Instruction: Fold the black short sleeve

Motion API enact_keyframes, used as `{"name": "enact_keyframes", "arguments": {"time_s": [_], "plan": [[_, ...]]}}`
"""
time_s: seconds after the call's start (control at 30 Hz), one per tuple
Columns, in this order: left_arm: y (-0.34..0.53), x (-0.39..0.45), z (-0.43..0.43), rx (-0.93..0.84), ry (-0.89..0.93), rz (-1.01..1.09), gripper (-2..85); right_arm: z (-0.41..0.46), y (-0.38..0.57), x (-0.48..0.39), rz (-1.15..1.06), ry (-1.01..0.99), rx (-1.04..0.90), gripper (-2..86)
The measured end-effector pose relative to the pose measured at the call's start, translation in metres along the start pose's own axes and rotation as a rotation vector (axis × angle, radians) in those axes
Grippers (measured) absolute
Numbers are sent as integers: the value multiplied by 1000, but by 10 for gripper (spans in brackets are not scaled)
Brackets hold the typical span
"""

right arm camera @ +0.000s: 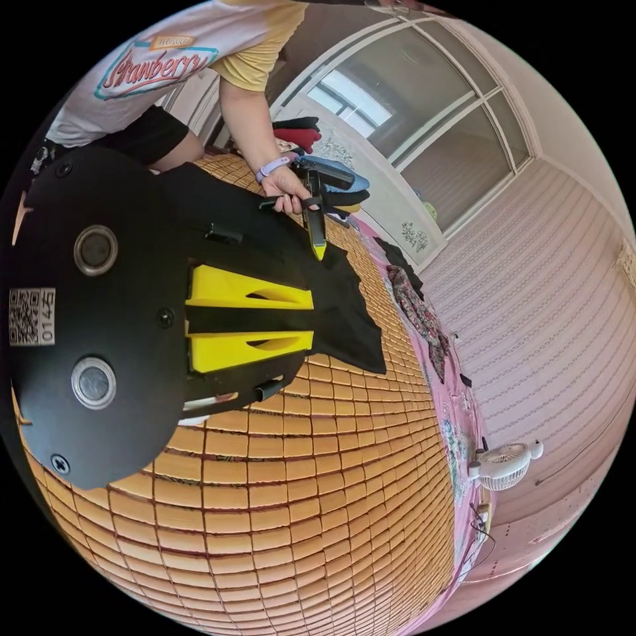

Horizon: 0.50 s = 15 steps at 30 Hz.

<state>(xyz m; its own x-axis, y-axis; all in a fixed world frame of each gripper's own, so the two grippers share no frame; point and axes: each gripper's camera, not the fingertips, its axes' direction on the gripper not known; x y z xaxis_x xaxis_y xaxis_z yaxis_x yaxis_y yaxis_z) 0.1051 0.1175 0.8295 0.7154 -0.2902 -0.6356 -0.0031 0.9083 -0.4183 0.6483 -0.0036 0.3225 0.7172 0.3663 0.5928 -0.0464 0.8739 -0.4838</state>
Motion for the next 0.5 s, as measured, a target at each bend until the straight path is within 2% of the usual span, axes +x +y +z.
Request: {"name": "enact_keyframes", "arguments": {"time_s": [0.23, 0.5], "plan": [[-14, -46, -62, 87, -142, 26, 98, 86, -59, -12, -25, 219, -127, 90], [-55, -98, -88, 181, -329, -113, 124, 176, -114, -8, 55, 325, -194, 100]]}}
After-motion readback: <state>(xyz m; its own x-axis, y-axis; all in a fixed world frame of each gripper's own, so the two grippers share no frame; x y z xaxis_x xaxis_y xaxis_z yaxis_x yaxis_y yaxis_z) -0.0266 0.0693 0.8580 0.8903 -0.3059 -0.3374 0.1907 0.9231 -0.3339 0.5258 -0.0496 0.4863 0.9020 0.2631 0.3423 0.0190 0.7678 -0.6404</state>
